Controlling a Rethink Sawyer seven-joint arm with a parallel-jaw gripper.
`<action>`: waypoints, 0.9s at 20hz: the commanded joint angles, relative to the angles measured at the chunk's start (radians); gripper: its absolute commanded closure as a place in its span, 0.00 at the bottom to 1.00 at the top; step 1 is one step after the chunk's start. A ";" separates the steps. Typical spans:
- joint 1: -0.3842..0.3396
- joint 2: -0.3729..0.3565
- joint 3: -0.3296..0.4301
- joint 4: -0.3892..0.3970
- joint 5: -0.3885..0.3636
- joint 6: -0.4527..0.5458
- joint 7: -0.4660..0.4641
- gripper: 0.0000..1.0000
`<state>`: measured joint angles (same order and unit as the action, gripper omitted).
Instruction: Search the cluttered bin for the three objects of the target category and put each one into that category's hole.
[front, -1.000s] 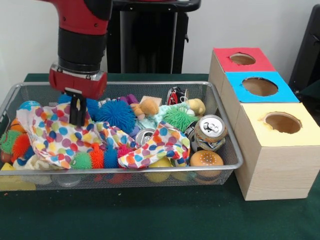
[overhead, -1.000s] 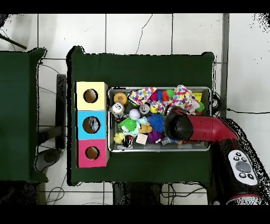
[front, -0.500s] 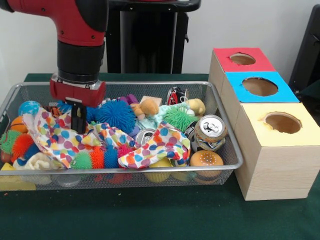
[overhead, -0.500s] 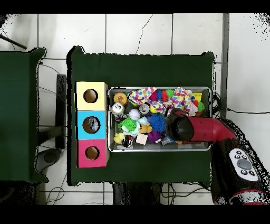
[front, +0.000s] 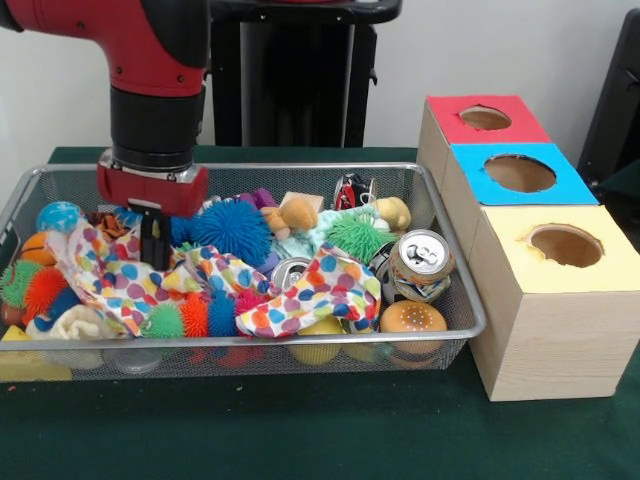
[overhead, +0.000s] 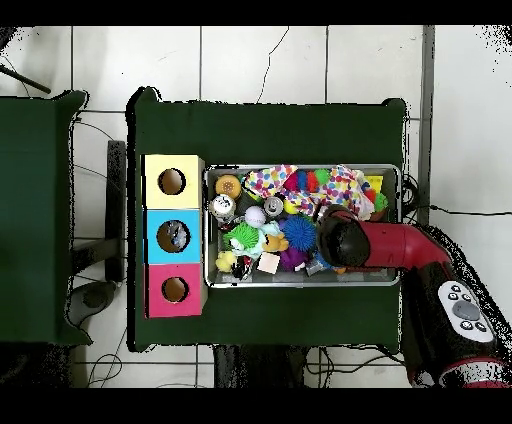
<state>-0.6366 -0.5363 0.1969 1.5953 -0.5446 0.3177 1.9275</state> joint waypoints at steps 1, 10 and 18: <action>-0.008 0.053 0.105 0.016 -0.064 -0.030 -0.072 1.00; -0.025 0.058 0.117 -0.002 -0.061 -0.005 -0.089 1.00; -0.067 0.070 0.162 -0.008 -0.052 0.008 -0.107 0.00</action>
<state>-0.6714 -0.5241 0.2455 1.5941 -0.5450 0.3179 1.9275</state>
